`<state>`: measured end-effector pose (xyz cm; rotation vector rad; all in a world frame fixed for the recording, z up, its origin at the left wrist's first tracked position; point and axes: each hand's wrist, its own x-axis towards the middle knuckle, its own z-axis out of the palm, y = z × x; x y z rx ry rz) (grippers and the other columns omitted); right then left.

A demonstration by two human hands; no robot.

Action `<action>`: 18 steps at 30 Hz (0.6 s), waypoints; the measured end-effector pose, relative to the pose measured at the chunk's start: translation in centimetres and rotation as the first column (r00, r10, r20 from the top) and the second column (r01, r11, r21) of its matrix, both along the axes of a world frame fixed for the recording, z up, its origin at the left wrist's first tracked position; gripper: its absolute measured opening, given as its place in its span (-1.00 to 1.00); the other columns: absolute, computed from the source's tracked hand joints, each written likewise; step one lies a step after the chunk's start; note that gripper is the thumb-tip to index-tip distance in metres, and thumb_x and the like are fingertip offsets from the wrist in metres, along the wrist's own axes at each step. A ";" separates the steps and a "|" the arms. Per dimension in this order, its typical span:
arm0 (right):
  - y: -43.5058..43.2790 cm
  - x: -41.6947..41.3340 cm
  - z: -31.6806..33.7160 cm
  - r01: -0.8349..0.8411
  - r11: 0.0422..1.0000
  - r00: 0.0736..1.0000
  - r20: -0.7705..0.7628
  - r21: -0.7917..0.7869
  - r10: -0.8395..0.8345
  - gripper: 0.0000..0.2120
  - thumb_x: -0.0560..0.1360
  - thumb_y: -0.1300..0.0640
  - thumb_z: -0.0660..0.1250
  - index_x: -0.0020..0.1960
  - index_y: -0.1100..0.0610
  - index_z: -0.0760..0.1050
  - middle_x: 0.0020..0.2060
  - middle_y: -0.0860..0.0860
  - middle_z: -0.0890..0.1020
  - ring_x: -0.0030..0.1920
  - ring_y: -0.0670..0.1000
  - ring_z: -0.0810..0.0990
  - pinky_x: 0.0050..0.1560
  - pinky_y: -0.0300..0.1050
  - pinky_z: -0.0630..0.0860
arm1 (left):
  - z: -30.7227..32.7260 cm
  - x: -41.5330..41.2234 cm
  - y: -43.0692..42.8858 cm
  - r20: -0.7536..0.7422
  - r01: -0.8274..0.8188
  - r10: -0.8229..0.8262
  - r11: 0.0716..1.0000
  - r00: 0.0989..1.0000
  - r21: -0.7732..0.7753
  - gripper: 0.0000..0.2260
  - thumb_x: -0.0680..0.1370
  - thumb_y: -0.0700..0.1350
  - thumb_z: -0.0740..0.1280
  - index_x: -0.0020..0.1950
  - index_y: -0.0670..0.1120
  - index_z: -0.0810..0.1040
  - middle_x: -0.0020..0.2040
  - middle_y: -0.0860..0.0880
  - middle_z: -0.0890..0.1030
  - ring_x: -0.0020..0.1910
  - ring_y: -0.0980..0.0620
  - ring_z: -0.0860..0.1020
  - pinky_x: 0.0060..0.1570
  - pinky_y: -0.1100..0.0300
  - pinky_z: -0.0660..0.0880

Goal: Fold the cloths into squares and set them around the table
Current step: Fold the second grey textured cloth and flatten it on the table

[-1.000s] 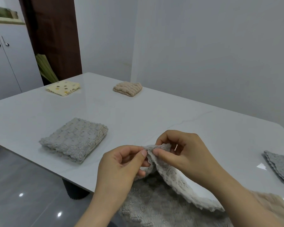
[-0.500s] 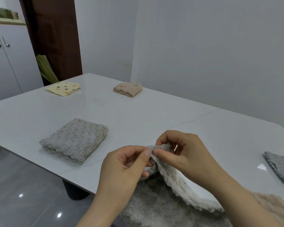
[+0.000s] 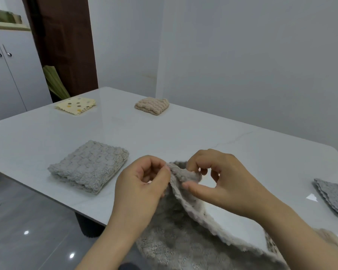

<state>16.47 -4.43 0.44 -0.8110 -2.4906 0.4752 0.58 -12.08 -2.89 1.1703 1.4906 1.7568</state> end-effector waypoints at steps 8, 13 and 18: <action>1.5 1.6 2.2 -0.010 0.979 0.995 0.096 0.205 -0.010 -0.60 0.41 -0.25 0.28 -0.30 0.08 0.39 -0.39 -0.06 0.45 -0.30 -0.09 0.40 -0.31 -0.34 0.25 | 1.7 -3.1 2.2 -0.123 -0.101 0.107 0.994 0.987 0.048 -0.87 0.51 -0.24 0.32 -0.25 -0.12 0.54 -0.43 0.06 0.51 -0.50 0.11 0.43 -0.47 0.38 0.40; 1.7 1.9 3.4 0.046 0.971 0.999 -0.026 0.234 -0.041 -0.76 0.49 -0.17 0.25 -0.31 -0.14 0.37 -0.39 -0.17 0.49 -0.28 -0.07 0.51 -0.31 -0.33 0.34 | 2.1 -3.9 2.3 -0.146 -0.094 0.102 0.994 0.984 0.064 -0.86 0.51 -0.23 0.31 -0.25 -0.11 0.54 -0.45 0.09 0.49 -0.50 0.10 0.40 -0.49 0.38 0.39; 1.9 2.0 3.5 0.128 0.967 0.987 -0.127 0.219 -0.101 -0.97 0.48 0.04 0.40 -0.12 -0.03 0.61 -0.27 -0.14 0.57 -0.22 -0.05 0.54 -0.24 -0.30 0.42 | 2.6 -4.0 2.5 -0.151 -0.096 0.110 0.990 0.982 0.100 -0.88 0.52 -0.21 0.31 -0.22 -0.08 0.54 -0.47 0.13 0.48 -0.47 0.10 0.42 -0.47 0.39 0.40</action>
